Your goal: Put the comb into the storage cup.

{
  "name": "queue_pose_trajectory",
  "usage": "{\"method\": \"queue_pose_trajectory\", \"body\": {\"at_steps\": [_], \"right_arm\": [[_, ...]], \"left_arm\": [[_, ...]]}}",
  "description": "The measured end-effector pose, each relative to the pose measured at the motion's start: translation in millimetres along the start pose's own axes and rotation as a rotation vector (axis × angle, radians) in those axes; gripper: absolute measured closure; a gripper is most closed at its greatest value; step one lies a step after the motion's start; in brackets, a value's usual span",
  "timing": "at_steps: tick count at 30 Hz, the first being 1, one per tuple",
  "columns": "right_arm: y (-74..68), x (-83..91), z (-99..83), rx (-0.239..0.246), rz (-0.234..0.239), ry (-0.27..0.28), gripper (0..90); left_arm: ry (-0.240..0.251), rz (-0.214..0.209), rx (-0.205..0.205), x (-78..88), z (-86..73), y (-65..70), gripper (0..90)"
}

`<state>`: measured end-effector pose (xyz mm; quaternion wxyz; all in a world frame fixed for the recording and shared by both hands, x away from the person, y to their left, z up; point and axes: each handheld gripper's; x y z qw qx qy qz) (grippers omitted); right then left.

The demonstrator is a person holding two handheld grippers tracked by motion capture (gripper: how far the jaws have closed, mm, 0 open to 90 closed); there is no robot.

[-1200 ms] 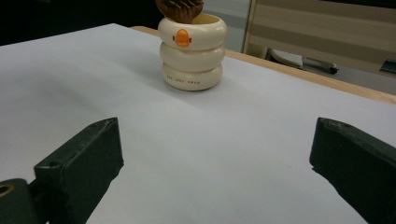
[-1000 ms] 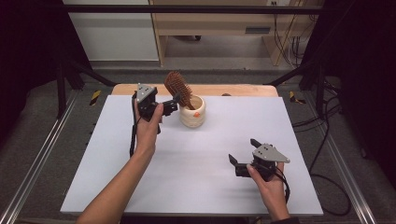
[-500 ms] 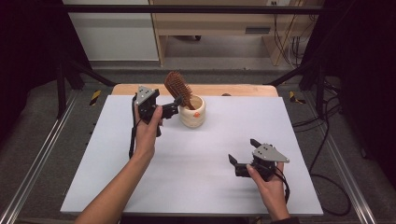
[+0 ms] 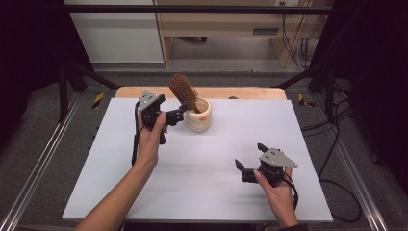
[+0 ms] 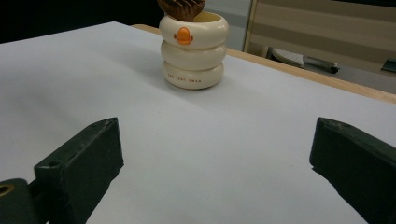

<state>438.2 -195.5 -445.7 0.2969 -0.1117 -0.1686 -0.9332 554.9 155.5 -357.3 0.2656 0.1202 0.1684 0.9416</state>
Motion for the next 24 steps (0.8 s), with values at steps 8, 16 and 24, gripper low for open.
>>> {"method": "queue_pose_trajectory", "body": {"at_steps": [8,16,24], "right_arm": [[-0.3,-0.5,0.0,0.001,0.004,-0.001,2.8],[-0.8,-0.5,0.2,0.003,0.005,-0.001,2.8],[-0.9,-0.6,0.1,0.004,0.005,-0.003,2.8]], "left_arm": [[0.012,0.000,-0.005,4.3,0.7,-1.0,2.0],[0.017,-0.004,-0.013,9.5,3.0,-0.1,2.0],[0.023,-0.002,-0.014,15.8,6.8,-5.3,2.0]]}}
Point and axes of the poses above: each handheld gripper's, and its own axes: x roughly backward along the jaws, z roughly out of its top, y roughly to its right, and after that the axes turned 12 degrees about x, right-handed
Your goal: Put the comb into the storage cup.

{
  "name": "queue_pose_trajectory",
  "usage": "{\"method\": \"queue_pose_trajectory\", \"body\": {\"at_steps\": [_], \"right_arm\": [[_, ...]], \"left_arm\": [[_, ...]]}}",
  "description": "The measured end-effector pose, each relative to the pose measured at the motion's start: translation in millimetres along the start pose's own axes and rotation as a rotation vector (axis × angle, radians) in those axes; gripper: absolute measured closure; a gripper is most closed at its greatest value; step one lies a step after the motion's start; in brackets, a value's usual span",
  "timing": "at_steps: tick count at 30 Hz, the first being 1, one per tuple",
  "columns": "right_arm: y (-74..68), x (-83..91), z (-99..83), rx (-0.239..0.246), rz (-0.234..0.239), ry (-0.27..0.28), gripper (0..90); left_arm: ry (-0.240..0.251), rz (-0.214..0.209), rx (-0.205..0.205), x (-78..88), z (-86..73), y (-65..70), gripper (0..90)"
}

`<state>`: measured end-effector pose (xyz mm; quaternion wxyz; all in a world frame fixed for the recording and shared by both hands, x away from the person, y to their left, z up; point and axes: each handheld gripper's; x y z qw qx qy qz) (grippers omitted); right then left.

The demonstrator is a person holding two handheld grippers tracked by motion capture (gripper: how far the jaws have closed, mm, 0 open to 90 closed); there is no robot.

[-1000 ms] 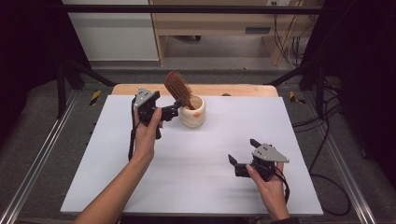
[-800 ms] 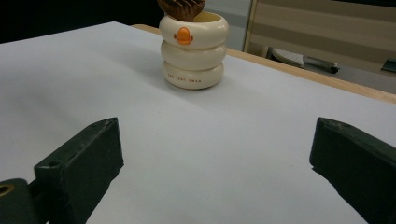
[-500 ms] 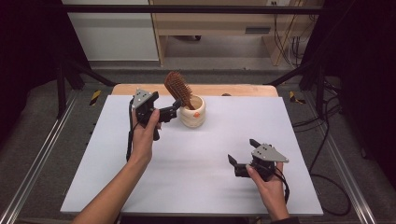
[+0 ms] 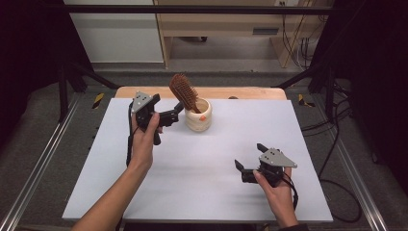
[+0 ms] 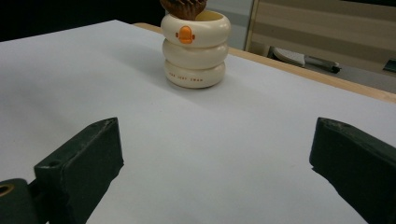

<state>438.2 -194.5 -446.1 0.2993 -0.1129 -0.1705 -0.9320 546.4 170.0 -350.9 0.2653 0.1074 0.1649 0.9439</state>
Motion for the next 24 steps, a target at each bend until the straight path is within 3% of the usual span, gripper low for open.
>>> {"method": "queue_pose_trajectory", "body": {"at_steps": [14,19,24], "right_arm": [[-0.4,-0.5,-0.2,0.002,0.002,-0.003,2.8],[-0.6,-0.3,-0.2,0.002,0.003,-0.003,2.8],[-0.4,-0.1,-0.2,0.006,0.002,-0.001,2.9]], "left_arm": [[0.015,0.011,-0.019,16.2,7.1,-8.8,2.1],[0.035,0.018,-0.007,24.9,12.2,-11.8,1.5],[0.043,0.030,-0.026,32.6,15.4,-16.6,1.4]]}}
Point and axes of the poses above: each handheld gripper's, and its own axes: x roughly backward along the jaws, z roughly out of its top, y roughly to its right, and after that the axes turned 12 degrees about x, right-handed
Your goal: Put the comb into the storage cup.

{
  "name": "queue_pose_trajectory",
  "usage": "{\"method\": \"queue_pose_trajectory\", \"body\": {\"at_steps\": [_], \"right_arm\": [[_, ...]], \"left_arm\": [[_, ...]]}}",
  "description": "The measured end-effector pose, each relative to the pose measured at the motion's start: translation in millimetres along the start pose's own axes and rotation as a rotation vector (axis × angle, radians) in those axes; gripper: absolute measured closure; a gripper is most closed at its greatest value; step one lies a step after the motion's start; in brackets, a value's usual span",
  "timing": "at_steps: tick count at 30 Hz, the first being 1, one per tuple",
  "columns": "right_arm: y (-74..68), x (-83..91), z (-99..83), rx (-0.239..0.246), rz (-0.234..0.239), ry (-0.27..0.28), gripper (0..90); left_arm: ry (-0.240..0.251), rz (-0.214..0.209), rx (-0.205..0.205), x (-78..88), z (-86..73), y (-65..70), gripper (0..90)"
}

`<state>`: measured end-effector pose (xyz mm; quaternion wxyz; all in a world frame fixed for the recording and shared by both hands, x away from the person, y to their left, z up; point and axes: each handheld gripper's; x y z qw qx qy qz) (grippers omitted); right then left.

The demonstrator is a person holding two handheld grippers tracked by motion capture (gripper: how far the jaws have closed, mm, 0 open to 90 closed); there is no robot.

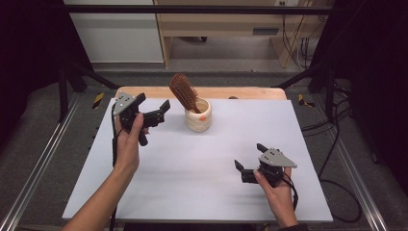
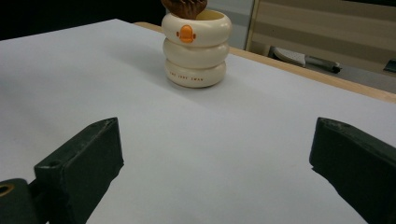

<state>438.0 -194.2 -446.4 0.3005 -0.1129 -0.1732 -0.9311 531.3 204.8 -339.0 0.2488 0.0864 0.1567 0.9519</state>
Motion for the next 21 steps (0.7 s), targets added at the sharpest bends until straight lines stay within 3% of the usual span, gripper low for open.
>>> {"method": "queue_pose_trajectory", "body": {"at_steps": [16,21], "right_arm": [[0.1,0.2,-0.2,0.001,-0.002,-0.001,2.9],[0.0,0.5,-0.5,0.004,-0.004,-0.003,3.0]], "left_arm": [[0.010,0.026,-0.003,21.1,-2.5,-15.1,1.4],[0.006,0.041,-0.037,30.1,-4.6,-20.2,1.3]]}}
Point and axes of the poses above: each handheld gripper's, and its own axes: x roughly backward along the jaws, z roughly out of its top, y roughly to its right, and after that the axes turned 12 degrees about x, right-handed
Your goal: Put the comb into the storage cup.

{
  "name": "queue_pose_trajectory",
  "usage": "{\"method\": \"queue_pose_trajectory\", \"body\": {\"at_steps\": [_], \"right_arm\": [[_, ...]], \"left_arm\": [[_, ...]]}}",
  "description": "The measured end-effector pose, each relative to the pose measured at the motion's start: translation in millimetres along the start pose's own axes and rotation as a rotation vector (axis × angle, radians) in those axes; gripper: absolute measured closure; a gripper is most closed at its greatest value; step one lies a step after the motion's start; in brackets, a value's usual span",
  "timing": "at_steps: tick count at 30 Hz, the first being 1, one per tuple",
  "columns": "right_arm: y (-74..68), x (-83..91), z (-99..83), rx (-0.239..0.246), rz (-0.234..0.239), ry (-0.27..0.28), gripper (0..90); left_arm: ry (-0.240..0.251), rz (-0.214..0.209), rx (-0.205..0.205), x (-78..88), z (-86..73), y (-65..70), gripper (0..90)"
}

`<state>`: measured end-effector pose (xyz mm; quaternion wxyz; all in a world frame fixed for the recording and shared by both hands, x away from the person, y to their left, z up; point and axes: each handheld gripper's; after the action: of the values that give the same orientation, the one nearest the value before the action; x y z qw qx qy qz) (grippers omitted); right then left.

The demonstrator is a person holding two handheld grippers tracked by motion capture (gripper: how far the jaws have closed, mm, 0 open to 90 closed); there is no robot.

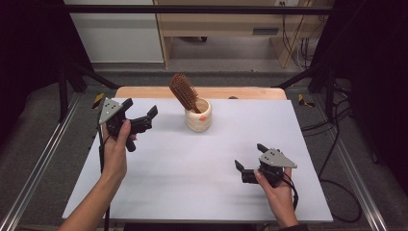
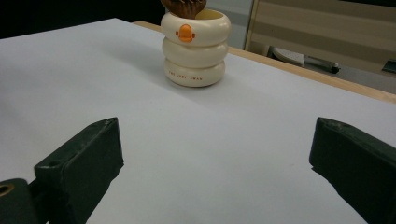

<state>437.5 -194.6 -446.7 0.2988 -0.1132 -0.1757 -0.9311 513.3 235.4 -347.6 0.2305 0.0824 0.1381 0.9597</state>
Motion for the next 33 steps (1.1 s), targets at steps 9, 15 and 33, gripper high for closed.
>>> {"method": "queue_pose_trajectory", "body": {"at_steps": [9,15,33], "right_arm": [[0.5,0.7,-0.3,0.007,-0.012,-0.002,3.2],[-0.4,1.6,-0.4,0.015,-0.009,-0.006,3.3],[5.8,14.5,-1.9,0.015,-0.017,0.033,4.5]], "left_arm": [[0.001,0.013,-0.033,19.2,-3.0,-8.6,1.2],[0.010,0.021,-0.048,31.6,2.7,-14.4,1.2],[0.031,0.006,-0.066,80.0,7.2,-32.7,0.9]]}}
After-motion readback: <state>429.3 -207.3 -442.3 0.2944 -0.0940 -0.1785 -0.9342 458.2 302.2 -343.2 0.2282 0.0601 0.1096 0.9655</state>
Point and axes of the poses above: each handheld gripper's, and its own axes: x roughly backward along the jaws, z roughly out of its top, y roughly to its right, and after that the axes turned 12 degrees about x, right-handed
